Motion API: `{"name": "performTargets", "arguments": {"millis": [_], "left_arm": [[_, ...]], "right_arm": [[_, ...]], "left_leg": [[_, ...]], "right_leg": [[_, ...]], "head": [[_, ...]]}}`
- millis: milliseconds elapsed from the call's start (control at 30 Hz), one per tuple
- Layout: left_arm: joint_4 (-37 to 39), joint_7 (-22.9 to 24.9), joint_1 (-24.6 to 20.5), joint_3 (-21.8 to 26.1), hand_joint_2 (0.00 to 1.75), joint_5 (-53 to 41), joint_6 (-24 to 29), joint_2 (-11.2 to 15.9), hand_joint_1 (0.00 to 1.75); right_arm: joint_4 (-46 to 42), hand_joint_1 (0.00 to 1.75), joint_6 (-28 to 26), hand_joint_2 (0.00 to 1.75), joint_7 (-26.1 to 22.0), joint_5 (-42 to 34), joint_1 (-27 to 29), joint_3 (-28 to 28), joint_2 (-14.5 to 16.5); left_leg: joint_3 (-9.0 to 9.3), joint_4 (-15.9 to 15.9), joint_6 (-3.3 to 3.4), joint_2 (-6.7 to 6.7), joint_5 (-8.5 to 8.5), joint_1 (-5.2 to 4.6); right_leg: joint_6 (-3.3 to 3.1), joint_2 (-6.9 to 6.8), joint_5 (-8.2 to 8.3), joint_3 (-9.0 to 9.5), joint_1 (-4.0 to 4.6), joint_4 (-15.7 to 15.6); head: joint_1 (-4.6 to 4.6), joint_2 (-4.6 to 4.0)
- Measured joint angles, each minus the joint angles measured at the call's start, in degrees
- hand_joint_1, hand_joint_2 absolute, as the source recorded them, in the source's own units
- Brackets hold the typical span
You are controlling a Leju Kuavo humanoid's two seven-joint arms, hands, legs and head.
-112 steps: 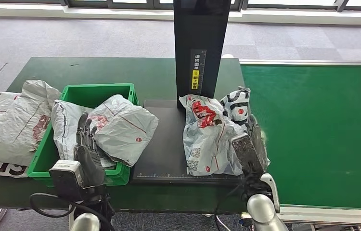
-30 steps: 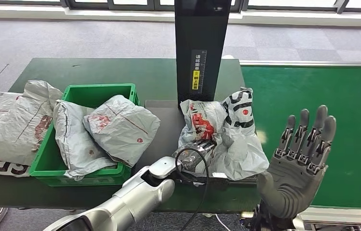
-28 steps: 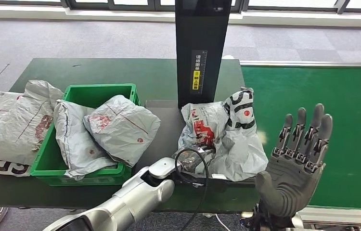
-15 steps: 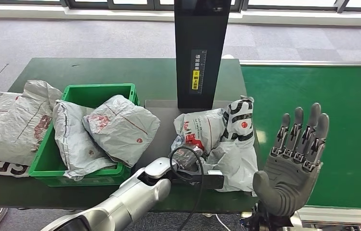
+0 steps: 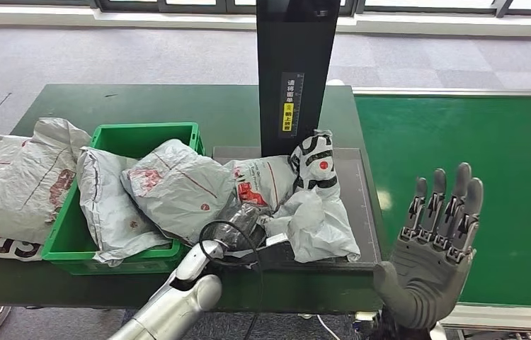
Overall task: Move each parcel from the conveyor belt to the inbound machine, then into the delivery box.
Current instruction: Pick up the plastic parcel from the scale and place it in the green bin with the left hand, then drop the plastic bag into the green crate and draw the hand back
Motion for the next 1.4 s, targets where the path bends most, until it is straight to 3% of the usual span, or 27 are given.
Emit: {"name": "performTargets", "arguments": {"millis": [167,267,500,633,933,1033,1167,1300,1400], "left_arm": [[-19.73,-2.68,6.87,5.95,1.75,-4.24,13.21,4.12,1.75],[-32.15,-8.82,10.92,11.29,1.75,-5.82,19.22,5.04,1.75],[-48.91,-27.33,16.71,23.55,1.75,3.09,20.49,1.15,1.75],[-52.99,-29.35,17.81,28.29,1.75,6.86,20.49,-1.16,1.75],[-53.73,-25.79,17.60,32.65,1.75,2.83,20.45,-3.33,1.75],[-50.25,-16.39,16.14,32.75,1.75,-3.15,19.52,-2.59,1.75],[-36.94,-1.64,11.76,32.53,1.75,-11.20,15.88,0.48,1.75],[-18.55,7.15,5.98,32.44,1.75,-17.30,8.79,2.92,1.75],[-7.21,10.83,2.76,32.35,1.75,-20.39,3.92,4.00,1.75]], "right_arm": [[-2.33,0.00,-2.33,1.75,0.31,-0.27,3.27,-0.24,-1.95],[-2.91,0.00,-3.19,1.75,0.28,-0.57,4.30,-0.26,-3.03],[-3.42,0.00,-5.48,1.75,0.27,-0.45,5.90,-0.26,-5.26],[-3.75,0.00,-5.70,1.75,0.09,-0.55,6.94,-0.26,-6.28],[-4.05,0.00,-5.72,1.75,-0.30,-0.42,8.11,-0.26,-7.05],[-4.14,0.00,-5.72,1.75,0.41,-0.26,8.10,-0.26,-7.06],[-4.16,0.00,-5.30,1.75,1.46,-0.55,7.52,-0.25,-7.11],[-3.77,0.00,-2.21,1.75,1.26,-1.76,5.58,-0.24,-7.15],[-3.07,0.00,-0.01,1.75,1.16,-2.17,4.41,-0.24,-7.15]], "left_leg": [[-0.12,0.00,-0.04,0.03,-0.03,0.00],[-0.14,-0.01,-0.06,0.05,-0.05,0.00],[-0.14,-0.01,-0.04,0.04,-0.06,0.00],[-0.11,0.00,-0.01,0.04,-0.08,0.00],[-0.08,0.00,-0.05,0.04,-0.05,0.00],[-0.07,0.00,-0.04,0.01,-0.05,-0.01],[-0.06,-0.01,-0.07,0.04,0.01,0.00],[-0.04,-0.01,-0.08,0.15,0.13,0.00],[-0.04,0.00,-0.07,0.24,0.16,0.00]], "right_leg": [[-0.03,0.05,-0.02,-0.13,0.02,0.01],[-0.04,0.06,-0.07,-0.18,0.02,0.01],[-0.03,0.01,-0.11,-0.15,0.00,0.01],[-0.03,0.01,-0.11,-0.13,0.00,0.01],[-0.06,0.01,-0.09,-0.15,0.01,0.01],[-0.05,-0.04,-0.10,-0.13,0.01,0.00],[-0.12,-0.02,-0.01,-0.15,0.01,0.00],[-0.15,0.10,0.13,-0.17,0.01,0.02],[-0.15,0.19,0.19,-0.19,0.01,0.03]], "head": [[0.00,0.00],[-0.01,0.00],[-0.01,0.00],[-0.01,0.00],[-0.01,0.00],[-0.01,0.00],[-0.02,0.00],[-0.01,0.00],[-0.01,0.00]]}}
